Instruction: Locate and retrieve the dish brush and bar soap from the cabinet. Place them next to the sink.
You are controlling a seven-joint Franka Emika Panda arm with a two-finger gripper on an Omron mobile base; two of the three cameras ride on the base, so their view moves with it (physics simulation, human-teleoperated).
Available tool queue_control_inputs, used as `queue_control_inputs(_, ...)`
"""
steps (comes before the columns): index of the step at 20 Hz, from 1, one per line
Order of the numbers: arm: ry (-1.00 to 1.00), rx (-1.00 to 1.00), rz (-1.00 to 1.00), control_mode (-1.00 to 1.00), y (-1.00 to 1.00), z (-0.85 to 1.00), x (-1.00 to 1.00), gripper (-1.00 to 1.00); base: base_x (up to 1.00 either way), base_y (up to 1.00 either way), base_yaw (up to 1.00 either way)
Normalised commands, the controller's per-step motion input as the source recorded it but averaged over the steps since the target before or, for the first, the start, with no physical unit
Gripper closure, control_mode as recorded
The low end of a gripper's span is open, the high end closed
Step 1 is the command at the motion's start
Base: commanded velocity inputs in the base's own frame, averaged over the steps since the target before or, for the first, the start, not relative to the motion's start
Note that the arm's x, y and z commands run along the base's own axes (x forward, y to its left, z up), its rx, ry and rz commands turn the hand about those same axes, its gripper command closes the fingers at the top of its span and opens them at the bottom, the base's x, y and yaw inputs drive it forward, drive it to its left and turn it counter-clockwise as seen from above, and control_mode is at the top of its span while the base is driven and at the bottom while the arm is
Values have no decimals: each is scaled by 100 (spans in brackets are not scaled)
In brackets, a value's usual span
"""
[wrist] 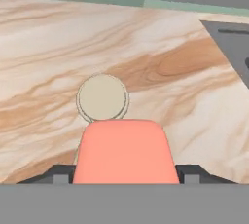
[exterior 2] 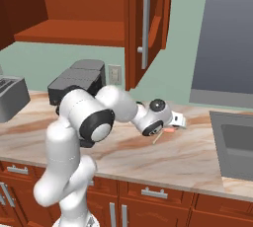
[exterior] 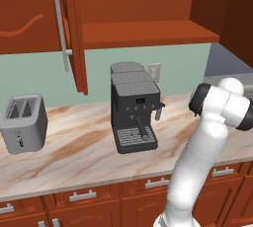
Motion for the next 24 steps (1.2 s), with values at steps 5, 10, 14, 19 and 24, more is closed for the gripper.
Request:
queue_control_inputs(5,1,6,0,-100,-63,-26,22,100,0,0,0)
queue_control_inputs(10,0,5,-3,-100,-42,-44,0,100,0,0,0)
queue_control_inputs(14,0,4,-2,-100,-33,-49,-4,100,0,0,0)
queue_control_inputs(19,0,6,-1,-100,-23,-37,0,-100,0,0,0)
queue_control_inputs(24,4,2,0,-100,-11,-15,0,-100,0,0,0)
